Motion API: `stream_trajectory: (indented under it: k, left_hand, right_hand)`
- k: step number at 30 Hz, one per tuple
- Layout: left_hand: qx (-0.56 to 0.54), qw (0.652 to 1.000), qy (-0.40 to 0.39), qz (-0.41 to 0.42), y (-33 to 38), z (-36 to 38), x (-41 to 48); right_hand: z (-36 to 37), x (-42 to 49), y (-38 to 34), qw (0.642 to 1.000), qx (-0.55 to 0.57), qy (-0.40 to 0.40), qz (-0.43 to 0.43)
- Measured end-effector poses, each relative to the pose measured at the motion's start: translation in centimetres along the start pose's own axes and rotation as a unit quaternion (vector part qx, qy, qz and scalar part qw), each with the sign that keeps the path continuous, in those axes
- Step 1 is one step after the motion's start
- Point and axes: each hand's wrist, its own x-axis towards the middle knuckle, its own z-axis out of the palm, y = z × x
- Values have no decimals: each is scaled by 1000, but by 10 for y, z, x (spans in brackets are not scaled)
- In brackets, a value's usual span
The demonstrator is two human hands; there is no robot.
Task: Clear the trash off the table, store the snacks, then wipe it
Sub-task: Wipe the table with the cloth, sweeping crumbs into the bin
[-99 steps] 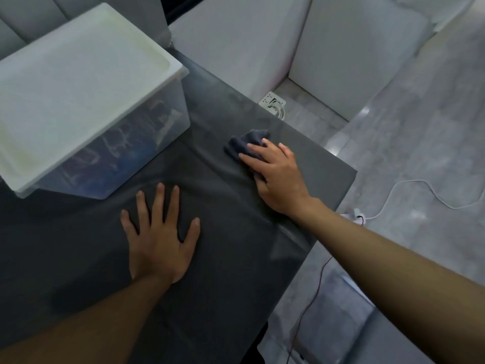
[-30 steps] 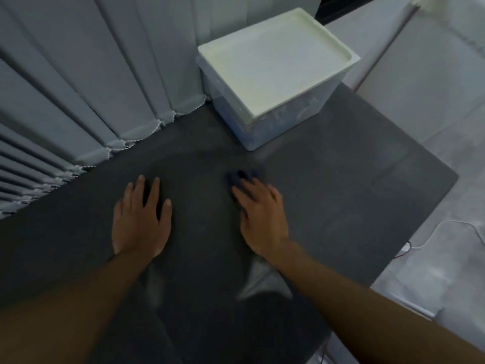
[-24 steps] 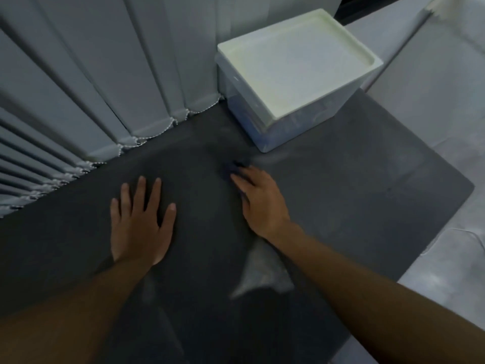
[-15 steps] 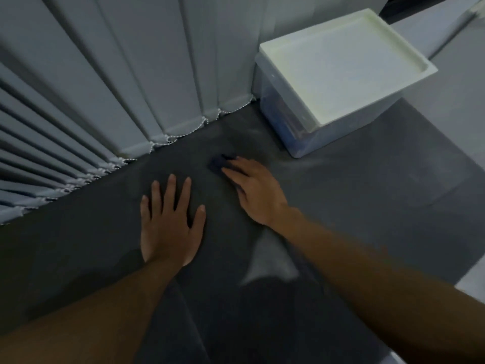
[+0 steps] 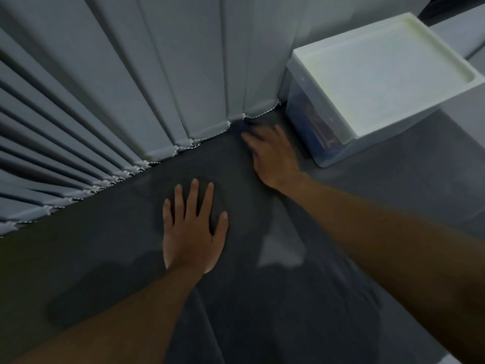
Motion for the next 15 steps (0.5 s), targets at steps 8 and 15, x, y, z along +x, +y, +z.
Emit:
stream_trajectory:
  k: [8, 15]
  left_hand:
    - [2, 1000, 0, 5, -2, 2, 1]
    - [-2, 1000, 0, 7, -1, 1, 1]
  right_hand:
    - [2, -34, -33, 993, 67, -33, -94]
    - [-20, -60, 3, 993, 29, 48, 99]
